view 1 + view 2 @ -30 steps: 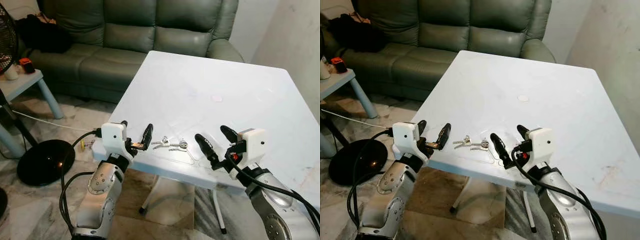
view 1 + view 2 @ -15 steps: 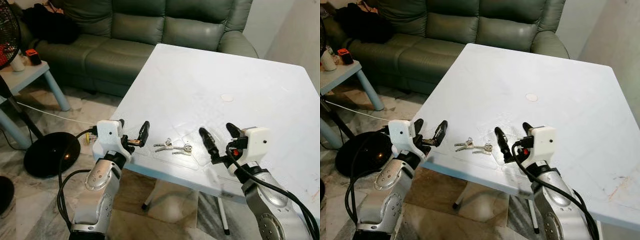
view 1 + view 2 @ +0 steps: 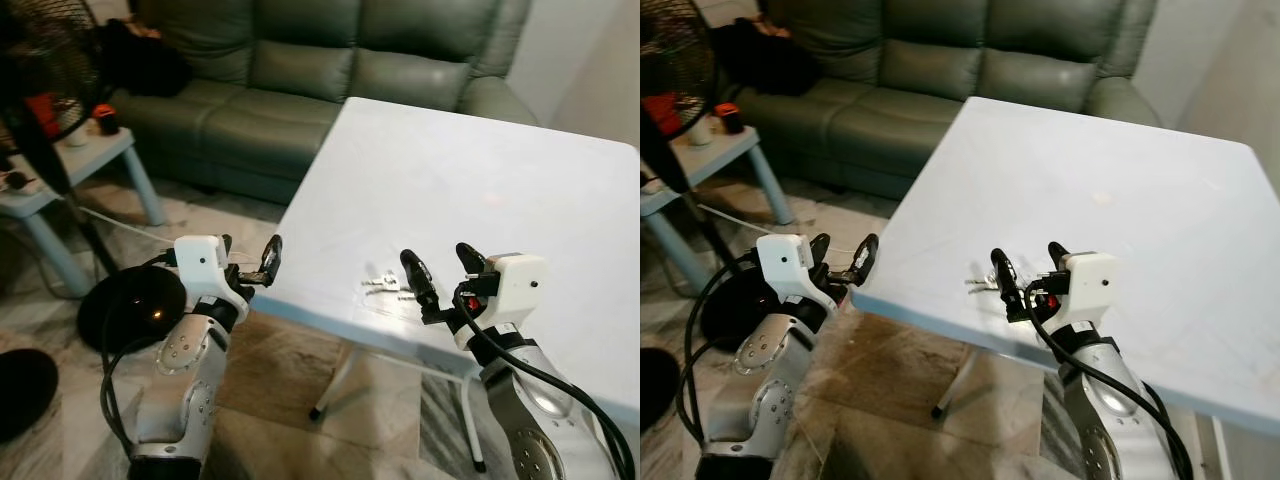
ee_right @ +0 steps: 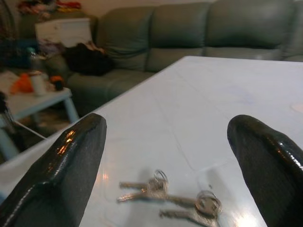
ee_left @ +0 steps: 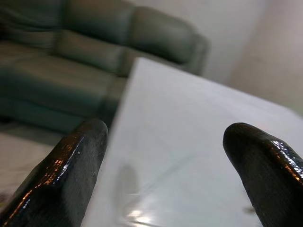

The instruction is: Hang keys on a hook

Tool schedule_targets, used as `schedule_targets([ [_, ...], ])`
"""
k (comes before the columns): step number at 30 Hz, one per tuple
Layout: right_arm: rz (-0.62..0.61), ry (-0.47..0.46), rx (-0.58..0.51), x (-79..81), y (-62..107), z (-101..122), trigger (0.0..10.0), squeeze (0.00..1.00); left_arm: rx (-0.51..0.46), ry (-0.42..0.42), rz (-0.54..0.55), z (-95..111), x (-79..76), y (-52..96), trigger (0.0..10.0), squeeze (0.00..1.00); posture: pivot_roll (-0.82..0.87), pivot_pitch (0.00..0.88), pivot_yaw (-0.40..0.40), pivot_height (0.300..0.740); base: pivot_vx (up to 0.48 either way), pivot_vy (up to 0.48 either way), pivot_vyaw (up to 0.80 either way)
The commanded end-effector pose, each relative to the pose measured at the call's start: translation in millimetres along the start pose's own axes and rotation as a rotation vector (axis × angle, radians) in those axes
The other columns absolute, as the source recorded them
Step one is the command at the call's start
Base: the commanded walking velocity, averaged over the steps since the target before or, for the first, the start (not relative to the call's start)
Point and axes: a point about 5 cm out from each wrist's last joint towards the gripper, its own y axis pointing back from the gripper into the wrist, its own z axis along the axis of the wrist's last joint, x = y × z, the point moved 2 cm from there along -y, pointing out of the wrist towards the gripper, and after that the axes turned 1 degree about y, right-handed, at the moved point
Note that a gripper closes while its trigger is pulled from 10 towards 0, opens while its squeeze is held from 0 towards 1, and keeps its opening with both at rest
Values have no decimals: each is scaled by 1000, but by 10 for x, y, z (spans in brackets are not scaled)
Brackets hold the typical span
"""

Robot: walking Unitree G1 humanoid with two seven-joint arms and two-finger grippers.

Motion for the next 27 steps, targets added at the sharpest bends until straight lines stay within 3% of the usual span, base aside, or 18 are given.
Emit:
schedule_targets([
  [1,5,-7,-23,38,-12,42,10000,0,7,-8,33,4,91,13,10000,0,91,74,-34,740,0,480,0],
  [9,5,-13,-24,58,-11,36,10000,0,5,-3,47,15,120,-1,10000,0,92,72,-34,740,0,432,0],
  [16,-1,-7,4,48,-3,-5,10000,0,11,2,74,0,121,-19,10000,0,89,62,-35,740,0,0,0],
  [27,10,-13,17,57,2,-16,10000,0,17,-3,94,-17,119,-16,10000,0,88,66,-37,740,0,0,-670],
])
